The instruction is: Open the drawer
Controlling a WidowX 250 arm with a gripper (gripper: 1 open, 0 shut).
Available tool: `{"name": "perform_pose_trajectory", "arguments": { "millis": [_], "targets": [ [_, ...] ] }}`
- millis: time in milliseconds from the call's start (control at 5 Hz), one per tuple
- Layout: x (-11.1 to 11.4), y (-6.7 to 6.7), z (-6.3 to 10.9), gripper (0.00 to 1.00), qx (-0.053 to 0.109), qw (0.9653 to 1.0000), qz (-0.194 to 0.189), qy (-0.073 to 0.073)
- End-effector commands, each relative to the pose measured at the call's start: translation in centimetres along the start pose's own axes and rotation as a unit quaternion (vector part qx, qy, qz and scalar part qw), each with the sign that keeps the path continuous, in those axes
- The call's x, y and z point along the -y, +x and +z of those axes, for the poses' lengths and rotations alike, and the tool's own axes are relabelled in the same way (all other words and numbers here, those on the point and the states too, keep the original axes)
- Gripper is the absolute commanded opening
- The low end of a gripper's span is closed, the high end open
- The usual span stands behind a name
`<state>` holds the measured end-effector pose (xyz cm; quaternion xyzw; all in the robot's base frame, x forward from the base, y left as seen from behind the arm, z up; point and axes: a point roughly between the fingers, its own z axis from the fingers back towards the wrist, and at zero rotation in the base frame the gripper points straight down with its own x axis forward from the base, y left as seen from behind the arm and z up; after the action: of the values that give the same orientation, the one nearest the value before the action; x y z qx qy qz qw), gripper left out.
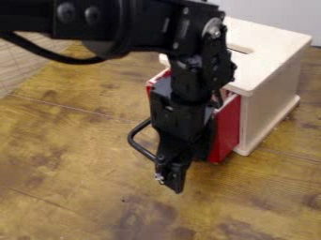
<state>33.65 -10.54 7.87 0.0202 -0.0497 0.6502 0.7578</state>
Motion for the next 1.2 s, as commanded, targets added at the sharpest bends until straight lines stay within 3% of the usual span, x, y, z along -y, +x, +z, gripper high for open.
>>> {"name": "perform_pose_trajectory", "arguments": {
  "millis": [0, 400, 600, 800, 1000],
  "targets": [
    [-0.5, 1.1, 1.7, 0.00, 0.005, 0.9997, 0.018, -0.016],
    [0.1, 2.3, 1.6, 0.00, 0.010, 0.9998, -0.010, -0.014],
    [-1.0, 3.0, 2.0, 0.00, 0.015, 0.9990, 0.042, -0.006],
    [-2.1, 3.5, 2.3, 0.00, 0.020, 0.9953, 0.095, 0.002],
    [-3.4, 4.0, 2.4, 0.00, 0.025, 0.9887, 0.147, 0.013]
  ]
}}
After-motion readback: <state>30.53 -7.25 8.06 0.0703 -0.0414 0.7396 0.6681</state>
